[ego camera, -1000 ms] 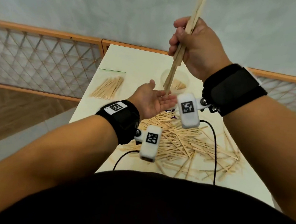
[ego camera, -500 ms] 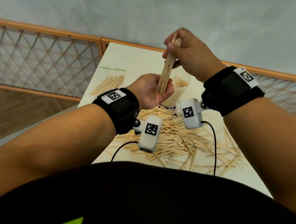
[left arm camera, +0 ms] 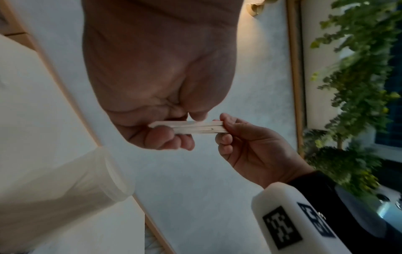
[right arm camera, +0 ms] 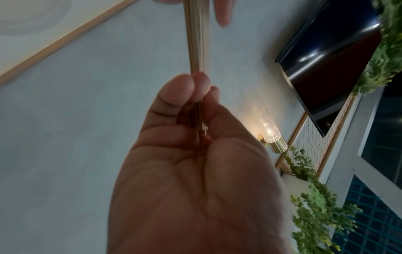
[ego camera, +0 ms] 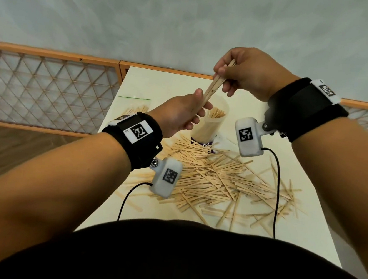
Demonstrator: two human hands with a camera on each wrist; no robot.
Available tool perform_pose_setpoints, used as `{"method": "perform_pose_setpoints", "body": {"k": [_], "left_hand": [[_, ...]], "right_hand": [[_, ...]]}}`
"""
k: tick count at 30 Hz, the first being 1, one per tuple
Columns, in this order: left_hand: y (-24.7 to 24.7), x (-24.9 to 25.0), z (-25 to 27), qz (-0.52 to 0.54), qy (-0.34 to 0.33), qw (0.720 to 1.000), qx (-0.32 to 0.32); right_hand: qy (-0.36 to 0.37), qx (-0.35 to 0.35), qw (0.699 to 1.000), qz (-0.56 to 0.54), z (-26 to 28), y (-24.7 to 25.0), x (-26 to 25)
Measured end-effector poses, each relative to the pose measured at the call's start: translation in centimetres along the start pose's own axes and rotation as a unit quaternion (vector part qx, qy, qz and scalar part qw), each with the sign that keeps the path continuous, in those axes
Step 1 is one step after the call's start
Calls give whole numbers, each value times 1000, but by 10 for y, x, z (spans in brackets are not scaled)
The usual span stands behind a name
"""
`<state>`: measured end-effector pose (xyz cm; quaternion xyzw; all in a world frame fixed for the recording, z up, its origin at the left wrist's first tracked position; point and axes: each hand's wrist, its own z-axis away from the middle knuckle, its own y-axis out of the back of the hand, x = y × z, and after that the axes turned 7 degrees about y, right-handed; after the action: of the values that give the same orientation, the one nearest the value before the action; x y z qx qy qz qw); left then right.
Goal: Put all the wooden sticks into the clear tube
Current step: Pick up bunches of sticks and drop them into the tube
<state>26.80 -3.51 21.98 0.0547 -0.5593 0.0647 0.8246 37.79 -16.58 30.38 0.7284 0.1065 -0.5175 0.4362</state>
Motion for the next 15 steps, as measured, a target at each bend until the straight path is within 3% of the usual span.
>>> {"method": "perform_pose_setpoints", "body": {"k": [5, 12, 15], "left_hand": [[-10, 4, 1, -124, -37, 990, -49], [-8, -3, -7, -87, -23, 995, -44], [-6, -3, -9, -82, -23, 995, -42]], "right_hand": [[-24, -13, 1000, 15, 1, 4, 6], [-28, -93, 995, -2, 6, -2, 8], [-16, -80, 997, 1, 5, 2, 10]]}}
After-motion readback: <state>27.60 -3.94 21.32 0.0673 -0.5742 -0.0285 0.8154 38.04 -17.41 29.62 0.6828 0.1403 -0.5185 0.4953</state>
